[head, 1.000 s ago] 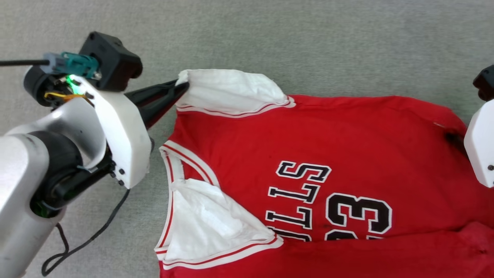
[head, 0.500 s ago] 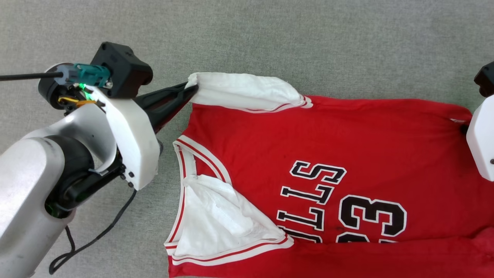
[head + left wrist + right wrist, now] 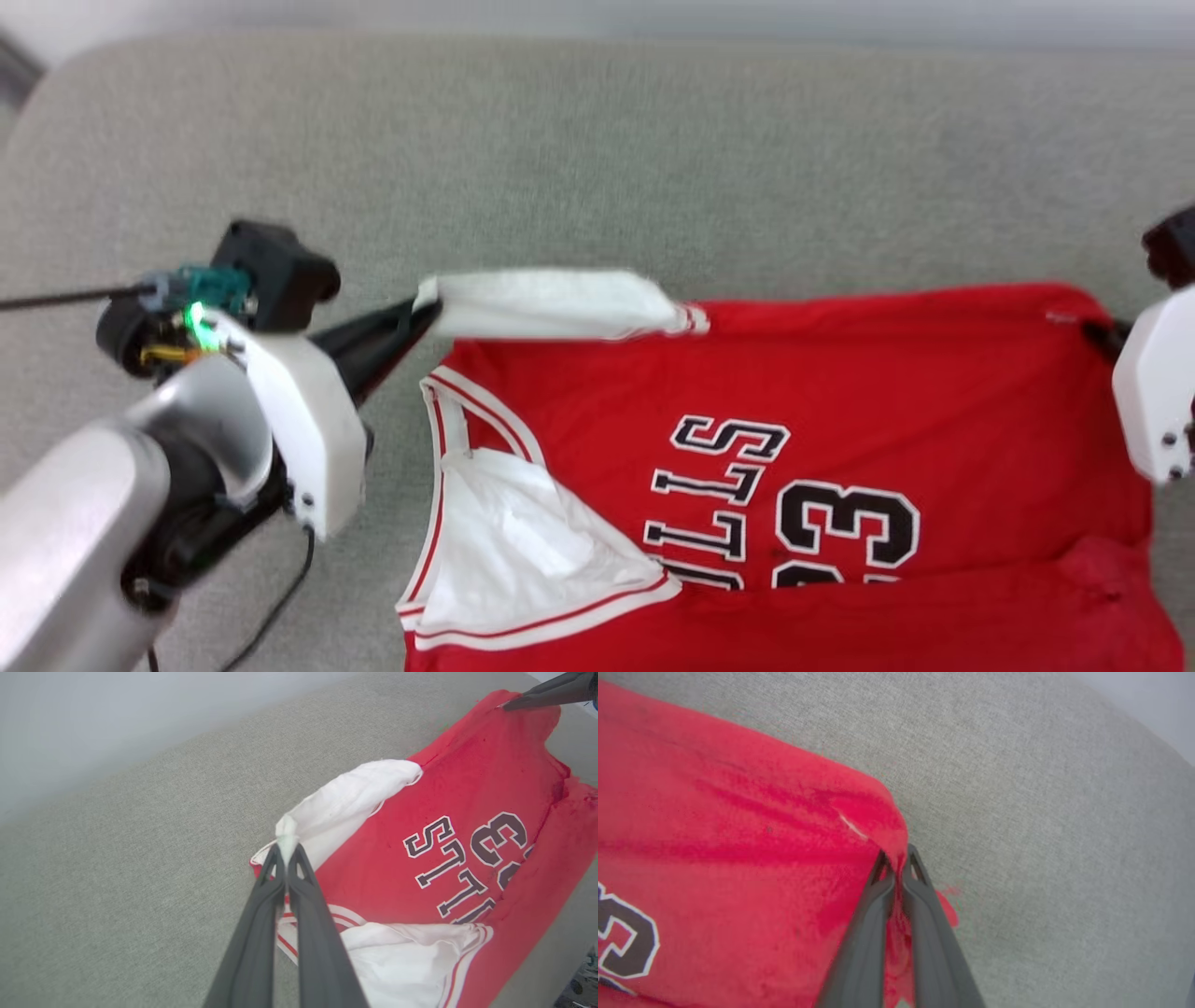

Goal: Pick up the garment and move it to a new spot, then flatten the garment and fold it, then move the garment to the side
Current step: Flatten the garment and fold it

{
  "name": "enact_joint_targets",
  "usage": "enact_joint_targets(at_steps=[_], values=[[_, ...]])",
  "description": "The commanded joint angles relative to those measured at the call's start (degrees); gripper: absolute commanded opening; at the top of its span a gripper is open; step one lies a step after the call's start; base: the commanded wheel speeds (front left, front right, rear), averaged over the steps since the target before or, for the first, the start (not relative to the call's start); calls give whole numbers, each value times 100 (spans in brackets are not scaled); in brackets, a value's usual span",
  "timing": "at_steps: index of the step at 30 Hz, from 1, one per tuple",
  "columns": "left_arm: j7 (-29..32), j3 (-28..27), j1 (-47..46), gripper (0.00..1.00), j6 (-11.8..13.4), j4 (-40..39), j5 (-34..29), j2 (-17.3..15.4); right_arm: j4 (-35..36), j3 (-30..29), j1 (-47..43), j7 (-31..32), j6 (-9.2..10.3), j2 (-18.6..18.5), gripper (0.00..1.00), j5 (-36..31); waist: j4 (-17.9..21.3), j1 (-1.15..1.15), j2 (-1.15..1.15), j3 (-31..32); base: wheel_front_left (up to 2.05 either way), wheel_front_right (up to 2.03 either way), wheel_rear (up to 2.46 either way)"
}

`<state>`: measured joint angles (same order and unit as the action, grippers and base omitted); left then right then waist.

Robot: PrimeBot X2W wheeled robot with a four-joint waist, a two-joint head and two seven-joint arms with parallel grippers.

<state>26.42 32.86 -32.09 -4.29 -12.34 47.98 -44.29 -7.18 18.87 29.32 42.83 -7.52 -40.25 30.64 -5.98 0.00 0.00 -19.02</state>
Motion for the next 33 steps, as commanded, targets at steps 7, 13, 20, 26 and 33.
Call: enact_joint_targets(at_steps=[7, 13, 20, 26, 33], values=[[-226, 8, 1102, 0, 395, -412, 198, -205, 197, -444, -1139, -406, 6, 148, 0, 69, 78, 0, 0, 780, 0, 0, 0], [-411, 120, 2090, 0, 678, -662, 433, -330, 536, -749, -2185, -552, 6, 305, 0, 43, 37, 0, 0, 980, 0, 0, 0], [-426, 362, 2853, 0, 810, -634, 522, -478, 726, -576, -2863, -542, 6, 259, 0, -62, 12, 0, 0, 1027, 0, 0, 0], [-313, 665, 2989, 0, 697, -277, 551, -280, 566, -267, -2955, -686, 6, 144, 0, -127, -17, 0, 0, 971, 0, 0, 0], [-427, 856, 2730, 0, 525, 316, 357, 54, 322, -29, -2829, -652, 5, 111, 0, 37, -24, 0, 0, 865, 0, 0, 0]])
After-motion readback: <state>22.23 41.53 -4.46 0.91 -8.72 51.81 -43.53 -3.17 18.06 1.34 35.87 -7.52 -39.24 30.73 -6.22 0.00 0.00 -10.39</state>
